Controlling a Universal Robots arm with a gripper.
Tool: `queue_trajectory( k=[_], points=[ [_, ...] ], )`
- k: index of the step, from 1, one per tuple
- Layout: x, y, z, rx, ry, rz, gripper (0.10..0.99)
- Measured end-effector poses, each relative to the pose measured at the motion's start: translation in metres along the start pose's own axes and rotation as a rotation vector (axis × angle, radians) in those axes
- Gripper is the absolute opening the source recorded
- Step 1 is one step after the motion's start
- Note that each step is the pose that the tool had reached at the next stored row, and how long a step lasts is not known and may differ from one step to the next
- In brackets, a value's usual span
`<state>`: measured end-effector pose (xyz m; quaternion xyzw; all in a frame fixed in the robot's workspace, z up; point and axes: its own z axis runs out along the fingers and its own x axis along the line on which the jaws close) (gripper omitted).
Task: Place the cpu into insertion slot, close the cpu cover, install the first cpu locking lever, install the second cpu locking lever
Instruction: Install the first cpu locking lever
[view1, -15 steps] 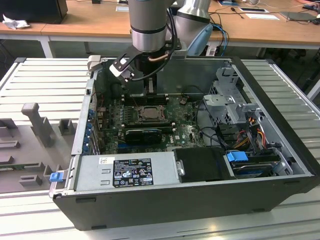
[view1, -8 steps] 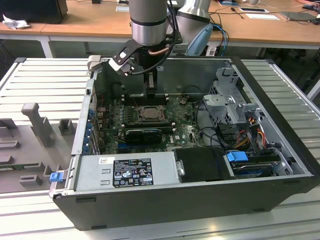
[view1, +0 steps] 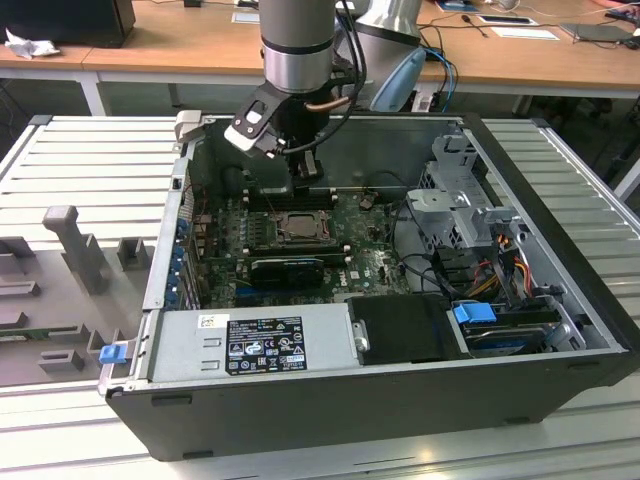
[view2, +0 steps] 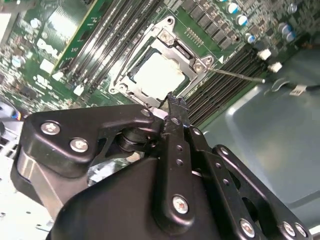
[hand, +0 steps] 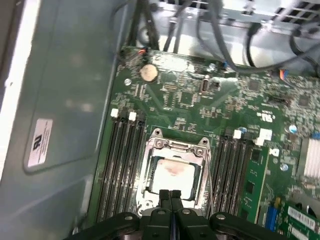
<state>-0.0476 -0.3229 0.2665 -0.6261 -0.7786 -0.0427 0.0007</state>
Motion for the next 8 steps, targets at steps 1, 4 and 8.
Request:
queue_trajectory(
  k=[1, 4, 8],
  points=[
    [0.0, 0.0, 0.0006, 0.002, 0.0019, -0.033, 0.106],
    [-0.0001, -0.0001, 0.0016, 0.006, 0.0067, -0.109, 0.106],
    [-0.0001, -0.0001, 0.0018, 0.01, 0.0112, -0.175, 0.106]
  ],
)
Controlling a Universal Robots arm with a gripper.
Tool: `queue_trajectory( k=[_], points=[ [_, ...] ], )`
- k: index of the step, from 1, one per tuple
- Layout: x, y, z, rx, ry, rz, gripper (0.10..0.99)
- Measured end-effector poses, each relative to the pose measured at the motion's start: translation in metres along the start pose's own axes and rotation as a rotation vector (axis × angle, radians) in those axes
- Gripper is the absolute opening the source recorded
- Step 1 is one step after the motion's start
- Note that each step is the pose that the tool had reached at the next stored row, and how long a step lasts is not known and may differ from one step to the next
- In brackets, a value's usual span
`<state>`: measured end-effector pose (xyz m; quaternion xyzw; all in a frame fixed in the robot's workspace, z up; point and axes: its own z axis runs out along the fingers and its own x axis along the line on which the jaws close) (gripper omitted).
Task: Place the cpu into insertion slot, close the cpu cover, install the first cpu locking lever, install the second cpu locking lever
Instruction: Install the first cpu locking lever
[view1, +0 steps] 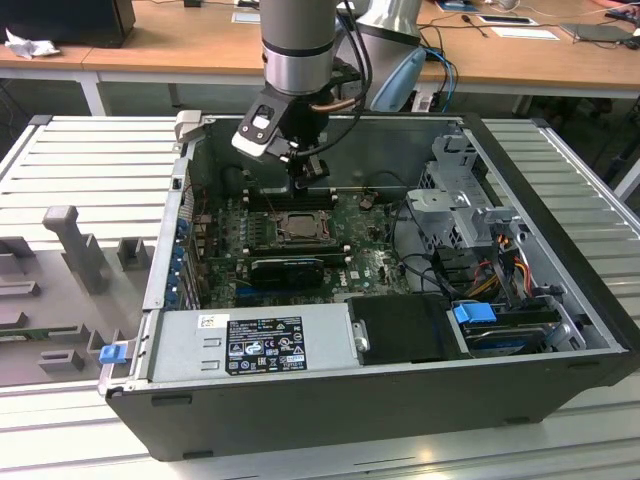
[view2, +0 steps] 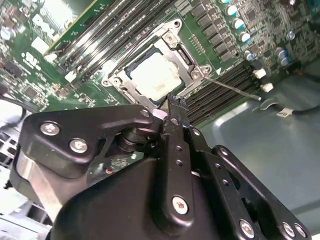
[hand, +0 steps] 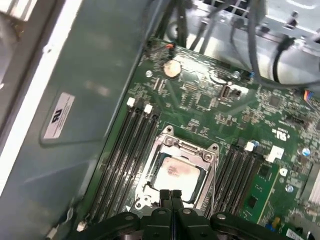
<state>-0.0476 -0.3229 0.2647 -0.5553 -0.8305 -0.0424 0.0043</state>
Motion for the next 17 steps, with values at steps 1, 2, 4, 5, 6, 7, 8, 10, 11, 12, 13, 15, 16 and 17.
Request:
queue_trajectory(
  k=[1, 2, 4, 5, 6, 7, 8, 10, 11, 12, 13, 15, 16, 17],
  points=[
    [0.0, 0.0, 0.0, 0.001, 0.0015, -0.022, 0.106],
    [0.0, 0.0, 0.0, 0.002, 0.0028, -0.043, 0.106],
    [0.0, 0.0, 0.0, 0.004, 0.0046, -0.069, 0.106],
    [0.0, 0.0, 0.0, 0.005, 0.0062, -0.095, 0.106],
    [0.0, 0.0, 0.0, 0.007, 0.008, -0.122, 0.106],
    [0.0, 0.0, 0.0, 0.007, 0.0089, -0.136, 0.106],
    [0.0, 0.0, 0.0, 0.008, 0.0098, -0.15, 0.106],
    [0.0, 0.0, -0.0001, 0.015, 0.0181, -0.276, 0.106],
    [0.0, 0.0, -0.0001, 0.018, 0.0214, -0.327, 0.106],
    [0.0, 0.0, 0.0, 0.019, 0.0229, -0.349, 0.106],
    [0.0, 0.0, 0.0, 0.02, 0.0238, -0.363, 0.106],
    [0.0, 0.0, 0.0, 0.023, 0.0276, -0.42, 0.106],
    [0.0, 0.0, 0.0, 0.024, 0.0292, -0.445, 0.106],
    [0.0, 0.0, 0.0, 0.026, 0.0318, -0.485, 0.106]
  ],
)
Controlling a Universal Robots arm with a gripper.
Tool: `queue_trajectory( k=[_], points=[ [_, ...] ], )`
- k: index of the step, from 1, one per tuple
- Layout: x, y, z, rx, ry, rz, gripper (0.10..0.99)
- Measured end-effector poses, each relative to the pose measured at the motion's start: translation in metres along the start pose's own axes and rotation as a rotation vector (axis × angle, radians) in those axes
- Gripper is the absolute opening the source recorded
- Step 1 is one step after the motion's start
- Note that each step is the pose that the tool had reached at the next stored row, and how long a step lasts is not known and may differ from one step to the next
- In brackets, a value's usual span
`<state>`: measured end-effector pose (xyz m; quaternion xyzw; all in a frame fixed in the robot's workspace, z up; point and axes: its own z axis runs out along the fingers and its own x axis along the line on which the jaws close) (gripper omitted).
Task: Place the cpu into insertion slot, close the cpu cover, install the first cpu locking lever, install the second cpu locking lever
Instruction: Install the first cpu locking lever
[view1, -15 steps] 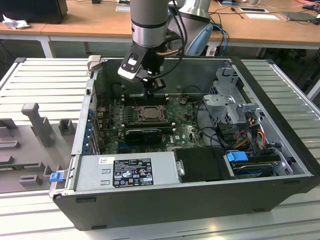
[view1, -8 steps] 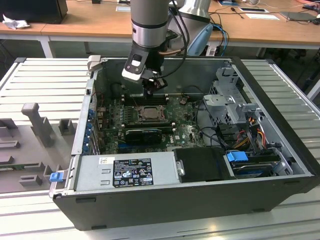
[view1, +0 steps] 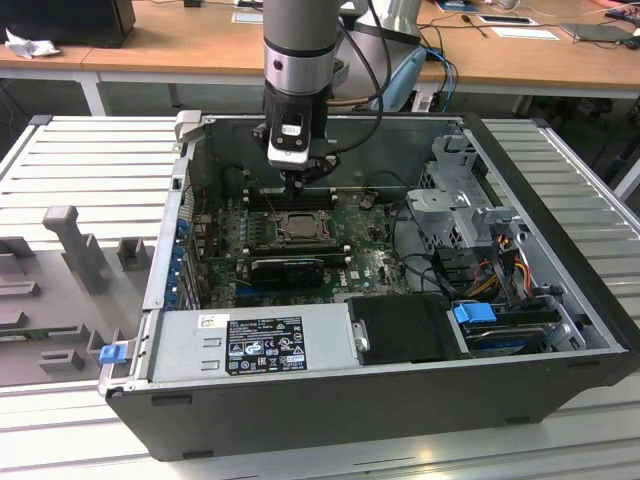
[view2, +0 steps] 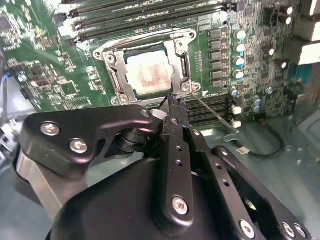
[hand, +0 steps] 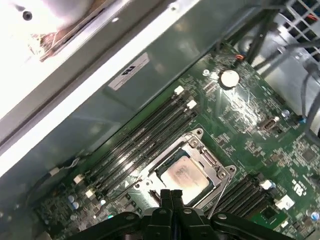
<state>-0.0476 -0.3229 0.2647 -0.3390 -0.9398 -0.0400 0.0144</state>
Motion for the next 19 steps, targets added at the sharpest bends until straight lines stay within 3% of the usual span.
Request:
queue_trajectory(
  k=[8, 12, 19],
  points=[
    [0.0, 0.0, 0.0003, 0.013, 0.0147, -0.254, 0.106],
    [0.0, 0.0, 0.0005, 0.01, 0.0105, -0.315, 0.106],
    [0.0012, -0.0011, 0.0004, 0.009, 0.0074, -0.324, 0.106]
  ],
)
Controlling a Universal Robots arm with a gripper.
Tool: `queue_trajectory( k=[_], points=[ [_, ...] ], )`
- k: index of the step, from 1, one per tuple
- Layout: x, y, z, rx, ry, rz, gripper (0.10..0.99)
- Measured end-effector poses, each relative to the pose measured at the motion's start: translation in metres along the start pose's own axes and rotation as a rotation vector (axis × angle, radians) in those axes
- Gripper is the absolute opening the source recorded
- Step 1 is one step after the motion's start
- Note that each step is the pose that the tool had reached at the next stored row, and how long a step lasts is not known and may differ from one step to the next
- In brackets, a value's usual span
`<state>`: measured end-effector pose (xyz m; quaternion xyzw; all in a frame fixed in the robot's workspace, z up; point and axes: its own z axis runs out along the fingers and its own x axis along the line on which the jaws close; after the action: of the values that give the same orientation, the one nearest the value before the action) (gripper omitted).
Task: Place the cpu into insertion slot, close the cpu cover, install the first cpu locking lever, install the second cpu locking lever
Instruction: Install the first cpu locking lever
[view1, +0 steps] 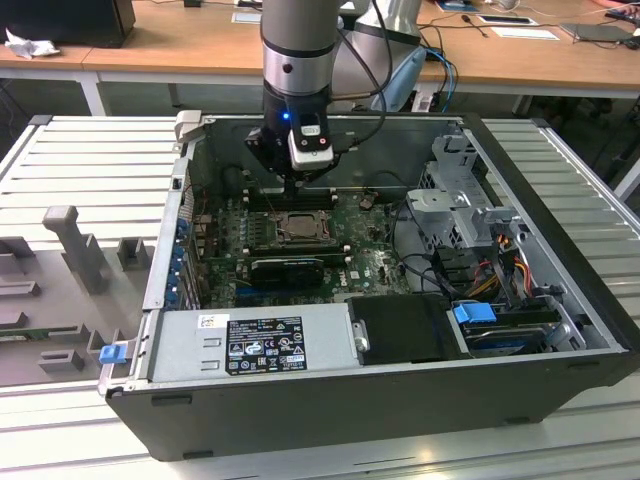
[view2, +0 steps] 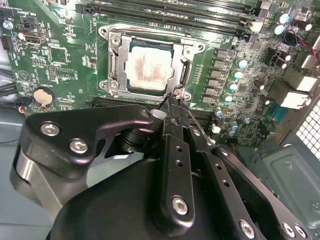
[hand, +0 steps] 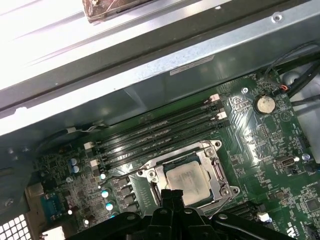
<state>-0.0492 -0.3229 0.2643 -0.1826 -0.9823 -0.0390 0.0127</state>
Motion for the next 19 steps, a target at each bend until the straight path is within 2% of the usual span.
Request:
queue_trajectory(
  k=[19],
  points=[
    [0.0021, -0.0008, 0.0001, 0.0, 0.0005, -0.007, 0.106]
  ],
)
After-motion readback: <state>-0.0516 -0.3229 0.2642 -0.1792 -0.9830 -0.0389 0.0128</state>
